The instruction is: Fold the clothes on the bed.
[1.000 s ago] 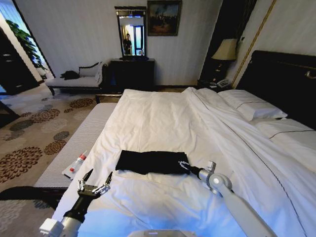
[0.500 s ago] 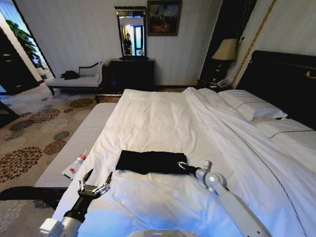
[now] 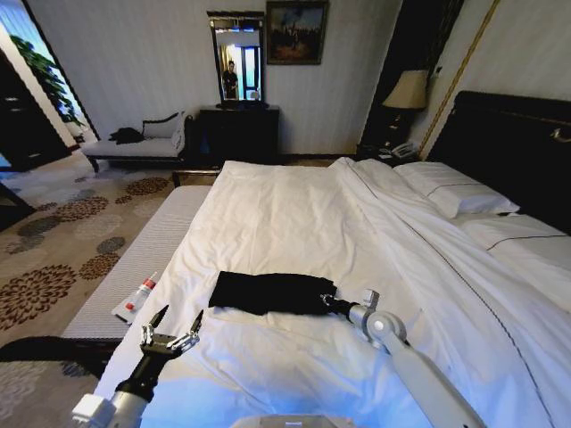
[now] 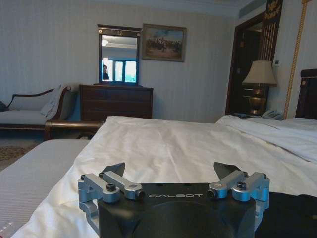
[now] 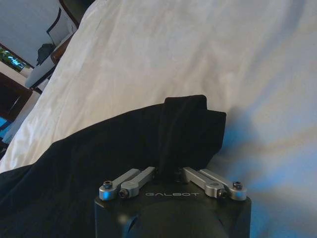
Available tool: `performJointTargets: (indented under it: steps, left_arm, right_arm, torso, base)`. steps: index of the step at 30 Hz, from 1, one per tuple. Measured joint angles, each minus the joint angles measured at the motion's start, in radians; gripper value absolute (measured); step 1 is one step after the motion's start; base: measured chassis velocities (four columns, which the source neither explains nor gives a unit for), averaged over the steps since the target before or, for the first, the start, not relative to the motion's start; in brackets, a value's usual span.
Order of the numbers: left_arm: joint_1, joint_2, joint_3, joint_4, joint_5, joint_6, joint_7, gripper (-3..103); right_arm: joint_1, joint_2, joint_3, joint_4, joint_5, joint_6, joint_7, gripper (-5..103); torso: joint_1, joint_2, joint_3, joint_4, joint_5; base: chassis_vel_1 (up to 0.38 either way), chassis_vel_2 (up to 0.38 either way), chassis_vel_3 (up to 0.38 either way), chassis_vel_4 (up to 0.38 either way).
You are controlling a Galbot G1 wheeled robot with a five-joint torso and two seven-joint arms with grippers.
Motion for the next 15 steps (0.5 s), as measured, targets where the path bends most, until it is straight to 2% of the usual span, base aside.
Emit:
performJointTargets:
  steps: [10,15]
  left_arm:
    - [0.000,0.000,0.000,0.000,0.000,0.000,0.000,100]
    - [0.000,0.000,0.000,0.000,0.000,0.000,0.000,100]
  right_arm:
    - [-0.020,0.008,0.011,0.051,-0.007,0.006,0.021,4]
    - [-0.047,-0.040,0.046,0.107,0.000,-0.001,0.055,4]
  torso:
    - [0.000,0.000,0.000,0.0000,0.0000]
    - [0.000,0.000,0.000,0.0001,0.0002]
  base:
    - [0.000,0.000,0.000,0.000]
    - [0.000,0.000,0.000,0.000]
